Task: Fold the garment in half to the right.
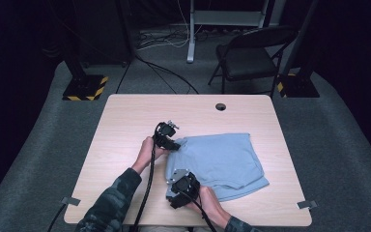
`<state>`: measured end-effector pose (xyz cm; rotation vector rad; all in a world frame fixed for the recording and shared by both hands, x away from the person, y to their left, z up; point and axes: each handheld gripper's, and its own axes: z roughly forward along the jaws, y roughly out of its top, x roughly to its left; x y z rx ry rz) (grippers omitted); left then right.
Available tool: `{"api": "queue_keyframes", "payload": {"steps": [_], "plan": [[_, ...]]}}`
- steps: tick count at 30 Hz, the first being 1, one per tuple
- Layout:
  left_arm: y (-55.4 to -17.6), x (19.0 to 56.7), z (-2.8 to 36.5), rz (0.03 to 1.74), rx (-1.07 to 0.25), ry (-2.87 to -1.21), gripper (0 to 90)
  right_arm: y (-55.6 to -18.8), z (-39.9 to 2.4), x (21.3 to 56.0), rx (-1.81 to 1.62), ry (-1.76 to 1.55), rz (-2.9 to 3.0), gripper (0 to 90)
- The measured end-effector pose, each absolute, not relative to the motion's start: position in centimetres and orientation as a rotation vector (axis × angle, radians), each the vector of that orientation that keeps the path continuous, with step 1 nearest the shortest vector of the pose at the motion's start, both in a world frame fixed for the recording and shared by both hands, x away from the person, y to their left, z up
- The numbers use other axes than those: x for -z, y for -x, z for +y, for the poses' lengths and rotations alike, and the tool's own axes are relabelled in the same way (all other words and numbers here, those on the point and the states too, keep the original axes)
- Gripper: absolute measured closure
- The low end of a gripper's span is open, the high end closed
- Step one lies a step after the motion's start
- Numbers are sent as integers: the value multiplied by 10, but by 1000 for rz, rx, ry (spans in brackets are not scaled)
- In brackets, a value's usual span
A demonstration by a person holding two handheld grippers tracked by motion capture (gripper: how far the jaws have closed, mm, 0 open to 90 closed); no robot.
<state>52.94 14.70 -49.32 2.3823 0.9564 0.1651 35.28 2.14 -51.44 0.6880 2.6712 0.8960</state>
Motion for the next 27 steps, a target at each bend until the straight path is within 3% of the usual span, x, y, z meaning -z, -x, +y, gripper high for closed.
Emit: {"api": "queue_keyframes", "payload": {"steps": [5, 16, 27], "plan": [[-529, 493, 146, 959, -166, -2384, 750, -356, 21, 516, -906, -708, 2682, 348], [-527, 495, 150, 946, -153, -2371, 755, -355, 15, 516, -944, -725, 2644, 778], [-523, 477, 165, 949, -193, -2307, 767, -350, 4, 501, -1157, -752, 2516, 829]]}}
